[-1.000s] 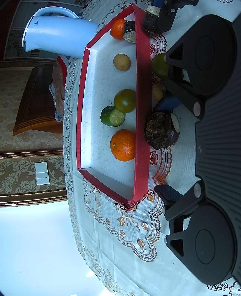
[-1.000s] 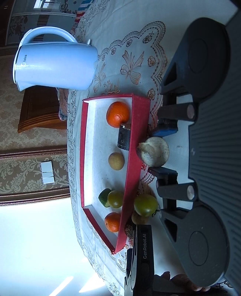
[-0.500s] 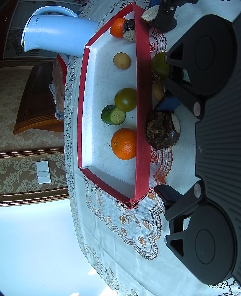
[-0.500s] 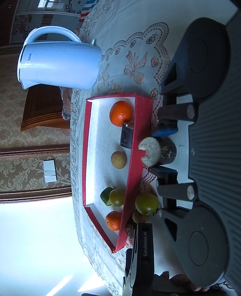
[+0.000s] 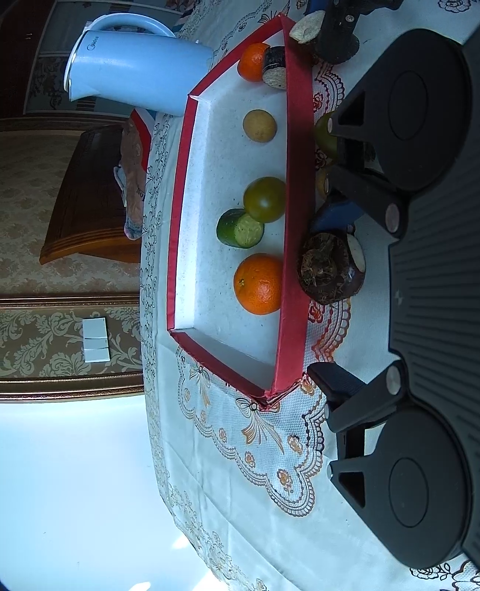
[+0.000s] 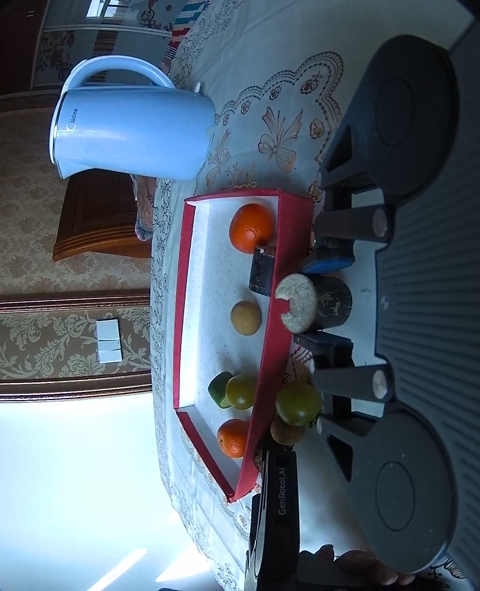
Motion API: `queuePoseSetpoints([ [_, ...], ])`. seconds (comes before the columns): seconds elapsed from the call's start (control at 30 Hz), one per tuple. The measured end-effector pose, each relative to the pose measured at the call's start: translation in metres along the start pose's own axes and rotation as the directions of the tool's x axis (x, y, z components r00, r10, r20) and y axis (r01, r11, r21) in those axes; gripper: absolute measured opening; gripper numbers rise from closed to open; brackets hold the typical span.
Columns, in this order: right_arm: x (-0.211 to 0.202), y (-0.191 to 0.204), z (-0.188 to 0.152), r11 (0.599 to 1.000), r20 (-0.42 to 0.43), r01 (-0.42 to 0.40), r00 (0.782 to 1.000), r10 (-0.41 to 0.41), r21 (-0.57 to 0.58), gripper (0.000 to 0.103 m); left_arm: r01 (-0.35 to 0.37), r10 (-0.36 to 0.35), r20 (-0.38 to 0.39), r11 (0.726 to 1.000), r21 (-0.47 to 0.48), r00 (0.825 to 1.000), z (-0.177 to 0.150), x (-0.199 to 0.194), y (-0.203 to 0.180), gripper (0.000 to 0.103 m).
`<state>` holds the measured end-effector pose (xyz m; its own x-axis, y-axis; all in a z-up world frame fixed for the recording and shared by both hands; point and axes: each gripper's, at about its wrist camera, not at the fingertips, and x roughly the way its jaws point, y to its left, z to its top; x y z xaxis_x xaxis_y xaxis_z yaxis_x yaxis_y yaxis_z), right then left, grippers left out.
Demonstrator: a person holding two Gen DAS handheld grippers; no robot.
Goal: Organize fruits
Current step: 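Close the left gripper on the dark brown fruit while the right gripper carries the eggplant, then lower the eggplant chunk into the red tray and open the right gripper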
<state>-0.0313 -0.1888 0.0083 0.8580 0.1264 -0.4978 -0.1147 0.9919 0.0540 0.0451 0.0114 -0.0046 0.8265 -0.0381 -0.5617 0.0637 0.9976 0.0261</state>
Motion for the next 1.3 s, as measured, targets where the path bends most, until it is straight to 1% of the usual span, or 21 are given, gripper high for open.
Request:
queuePoseSetpoints([
  [0.1, -0.004, -0.003, -0.001, 1.0, 0.006, -0.016, 1.0, 0.016, 0.016, 0.031, -0.003, 0.003, 0.012, 1.0, -0.005, 1.0, 0.0, -0.002, 0.001, 0.076],
  [0.23, -0.005, -0.002, 0.0, 1.0, 0.011, -0.03, 0.999, 0.03, 0.006, 0.031, -0.002, 0.002, 0.03, 1.0, -0.008, 1.0, 0.0, -0.005, 0.002, 0.076],
  [0.27, -0.005, -0.002, 0.001, 0.999, 0.01, -0.034, 0.999, 0.034, 0.005, 0.031, -0.002, 0.003, 0.034, 1.0, -0.007, 0.999, 0.0, -0.006, 0.002, 0.073],
  [0.3, -0.004, -0.002, 0.001, 0.999, 0.011, -0.039, 0.999, 0.039, 0.003, 0.031, -0.002, 0.002, 0.039, 1.0, -0.008, 0.999, 0.0, -0.007, 0.002, 0.066],
  [0.37, -0.005, -0.001, 0.004, 0.999, 0.022, -0.04, 0.999, 0.041, -0.009, 0.031, 0.003, -0.003, 0.038, 1.0, -0.013, 0.999, 0.0, -0.008, 0.003, 0.058],
  [0.43, -0.006, -0.002, 0.009, 0.999, 0.034, -0.048, 0.998, 0.048, -0.011, 0.031, 0.006, -0.005, 0.035, 1.0, -0.02, 0.999, 0.001, -0.007, 0.004, 0.058],
  [0.47, -0.007, -0.002, 0.012, 0.999, 0.043, -0.047, 0.998, 0.048, -0.015, 0.031, 0.005, -0.005, 0.039, 1.0, -0.022, 0.999, 0.001, -0.008, 0.004, 0.054],
  [0.5, -0.007, -0.002, 0.015, 0.999, 0.049, -0.048, 0.998, 0.049, -0.019, 0.031, 0.003, -0.002, 0.048, 1.0, -0.025, 0.999, 0.001, -0.009, 0.005, 0.048],
  [0.53, -0.008, -0.002, 0.018, 0.998, 0.054, -0.051, 0.997, 0.052, -0.022, 0.031, 0.004, -0.003, 0.055, 1.0, -0.027, 0.998, 0.001, -0.011, 0.005, 0.048],
  [0.73, -0.001, -0.001, 0.036, 0.997, 0.069, -0.057, 0.996, 0.06, -0.056, 0.031, -0.025, 0.027, 0.097, 0.999, -0.023, 0.995, 0.006, -0.019, 0.004, 0.047],
  [0.83, 0.012, -0.002, 0.045, 0.996, 0.049, -0.067, 0.996, 0.07, -0.057, 0.031, -0.034, 0.035, 0.131, 0.999, -0.01, 0.991, 0.012, -0.026, 0.0, 0.047],
  [1.0, 0.038, -0.003, 0.053, 0.997, 0.023, -0.036, 0.999, 0.037, -0.067, 0.031, -0.042, 0.037, 0.157, 0.999, 0.024, 0.987, 0.027, -0.024, -0.011, 0.047],
  [1.1, 0.05, -0.006, 0.057, 0.998, -0.001, -0.024, 1.0, 0.024, -0.065, 0.031, -0.036, 0.031, 0.155, 0.999, 0.033, 0.987, 0.037, -0.018, -0.017, 0.047],
  [1.17, 0.056, -0.008, 0.06, 0.998, -0.015, -0.026, 1.0, 0.026, -0.054, 0.031, -0.025, 0.02, 0.14, 0.999, 0.033, 0.99, 0.043, -0.009, -0.02, 0.047],
  [1.23, 0.063, -0.009, 0.062, 0.998, -0.02, -0.002, 1.0, 0.001, -0.066, 0.031, -0.016, 0.011, 0.124, 0.999, 0.041, 0.992, 0.046, -0.002, -0.022, 0.047],
  [1.3, 0.069, -0.011, 0.063, 0.998, -0.036, -0.005, 0.999, 0.003, -0.055, 0.031, -0.026, 0.022, 0.111, 0.999, 0.036, 0.994, 0.049, 0.006, -0.023, 0.047],
])
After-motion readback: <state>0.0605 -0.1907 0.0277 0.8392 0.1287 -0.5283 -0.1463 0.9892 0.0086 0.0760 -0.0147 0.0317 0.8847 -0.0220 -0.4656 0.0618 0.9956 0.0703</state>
